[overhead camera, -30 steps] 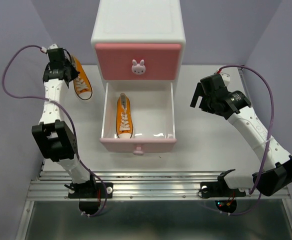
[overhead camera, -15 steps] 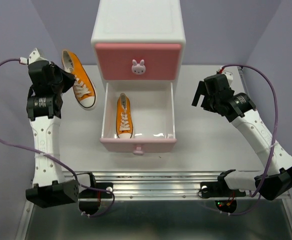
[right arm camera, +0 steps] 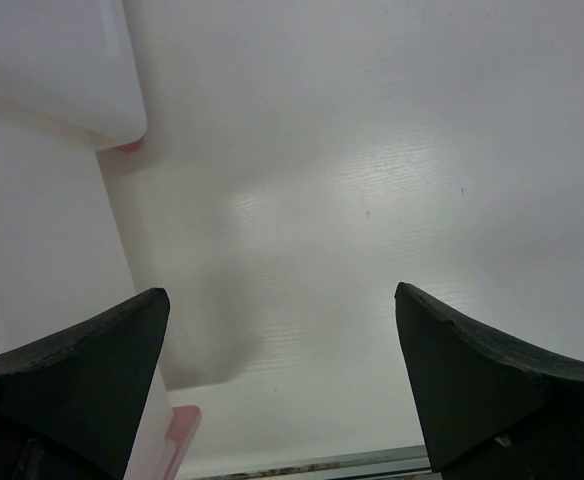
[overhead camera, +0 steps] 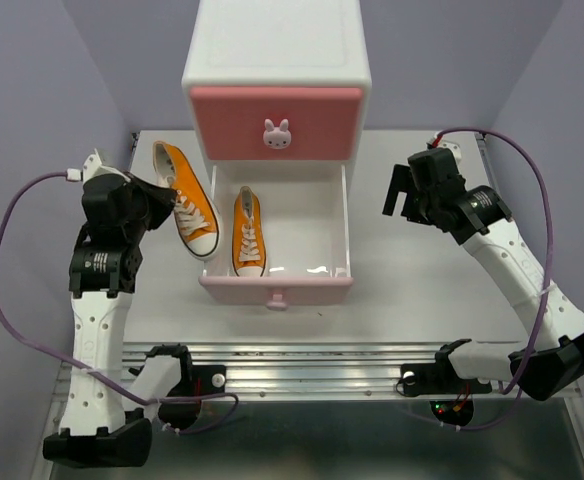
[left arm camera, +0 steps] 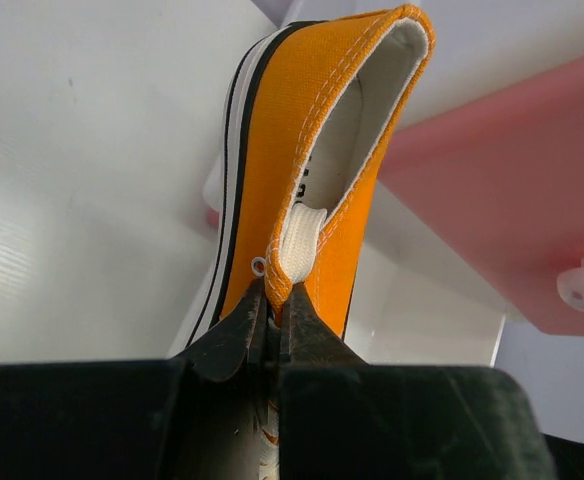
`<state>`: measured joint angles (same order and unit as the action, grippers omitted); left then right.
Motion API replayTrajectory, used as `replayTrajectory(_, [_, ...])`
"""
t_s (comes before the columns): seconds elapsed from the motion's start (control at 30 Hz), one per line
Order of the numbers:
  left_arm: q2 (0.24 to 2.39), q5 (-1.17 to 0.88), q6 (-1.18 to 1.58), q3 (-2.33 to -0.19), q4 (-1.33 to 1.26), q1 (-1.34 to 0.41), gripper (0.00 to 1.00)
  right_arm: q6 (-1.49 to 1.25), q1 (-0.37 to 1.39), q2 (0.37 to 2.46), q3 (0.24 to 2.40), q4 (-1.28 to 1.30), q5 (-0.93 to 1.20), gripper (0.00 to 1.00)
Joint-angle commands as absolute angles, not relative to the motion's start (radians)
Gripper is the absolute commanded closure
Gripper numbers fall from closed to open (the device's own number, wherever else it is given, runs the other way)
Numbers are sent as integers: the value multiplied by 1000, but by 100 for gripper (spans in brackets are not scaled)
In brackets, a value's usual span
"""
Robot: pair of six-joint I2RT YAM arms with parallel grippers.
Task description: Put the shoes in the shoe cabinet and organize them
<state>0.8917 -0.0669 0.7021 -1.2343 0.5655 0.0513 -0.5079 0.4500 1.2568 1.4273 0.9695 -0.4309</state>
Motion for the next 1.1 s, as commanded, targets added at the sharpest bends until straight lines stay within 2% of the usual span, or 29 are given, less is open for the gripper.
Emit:
replayTrajectory(0.0, [851, 10, 833, -1221, 425, -78, 100, -482, 442, 1227, 1425, 977, -407, 0])
replayTrajectory(0.8, [940, 382, 1075, -1137, 380, -564, 100, -445, 442, 1224, 1433, 1017, -402, 0])
replayTrajectory(1.07, [937, 466, 1160, -1069, 358, -630, 100, -428, 442, 1221, 1437, 1035, -402, 0])
